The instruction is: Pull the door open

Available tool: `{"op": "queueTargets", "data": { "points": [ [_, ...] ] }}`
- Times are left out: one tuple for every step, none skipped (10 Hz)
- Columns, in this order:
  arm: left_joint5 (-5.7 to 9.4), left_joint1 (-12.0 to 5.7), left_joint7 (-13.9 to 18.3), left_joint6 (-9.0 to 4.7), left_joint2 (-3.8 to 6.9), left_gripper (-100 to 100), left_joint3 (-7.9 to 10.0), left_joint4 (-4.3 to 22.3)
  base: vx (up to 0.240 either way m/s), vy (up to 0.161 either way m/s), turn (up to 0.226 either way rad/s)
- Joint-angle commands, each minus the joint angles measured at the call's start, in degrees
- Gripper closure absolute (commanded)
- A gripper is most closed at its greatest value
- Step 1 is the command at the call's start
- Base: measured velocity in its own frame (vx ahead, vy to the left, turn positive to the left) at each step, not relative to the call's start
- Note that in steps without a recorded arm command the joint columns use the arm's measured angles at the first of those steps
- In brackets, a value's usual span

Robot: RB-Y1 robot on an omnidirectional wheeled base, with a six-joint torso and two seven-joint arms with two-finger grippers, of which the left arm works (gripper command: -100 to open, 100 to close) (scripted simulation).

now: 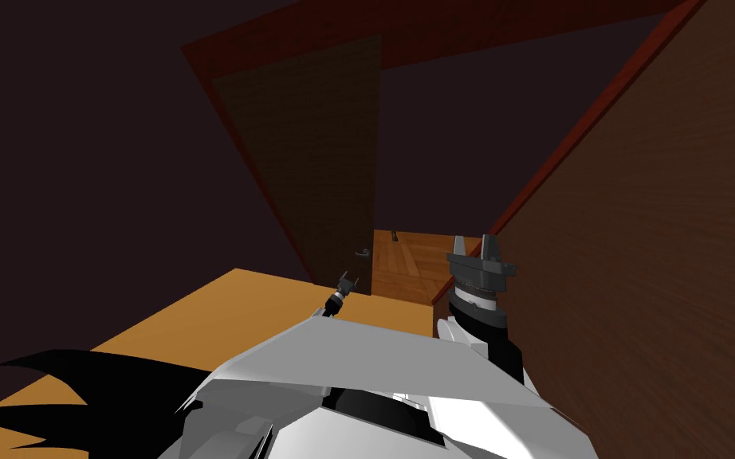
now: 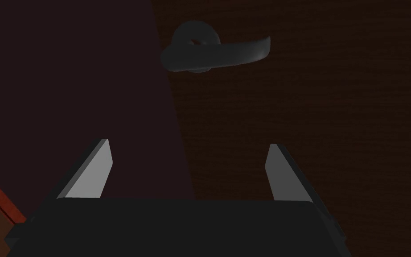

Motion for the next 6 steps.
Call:
{"op": "queueTargets", "data": {
  "points": [
    [0.44,-0.31,2.18,-0.04,-0.03,-100,-0.05,0.48,-0.013,0.004,-0.022],
    [1.15,-0.81,4.22,-0.06,-0.05,-100,-0.15,1.16,-0.015,0.005,-0.025],
    [1.15,-0.81,4.56,-0.06,-0.05,-100,-0.15,1.16,-0.012,0.003,-0.014],
    [1.86,-1.32,6.9,-0.07,-0.09,-100,-0.25,1.83,-0.012,0.001,-0.021],
    [2.59,-1.82,8.35,-0.09,-0.19,-100,-0.35,2.51,-0.015,0.0,-0.027],
    [2.59,-1.82,9.32,-0.09,-0.19,-100,-0.35,2.51,-0.01,0.002,-0.008]
  ]
}}
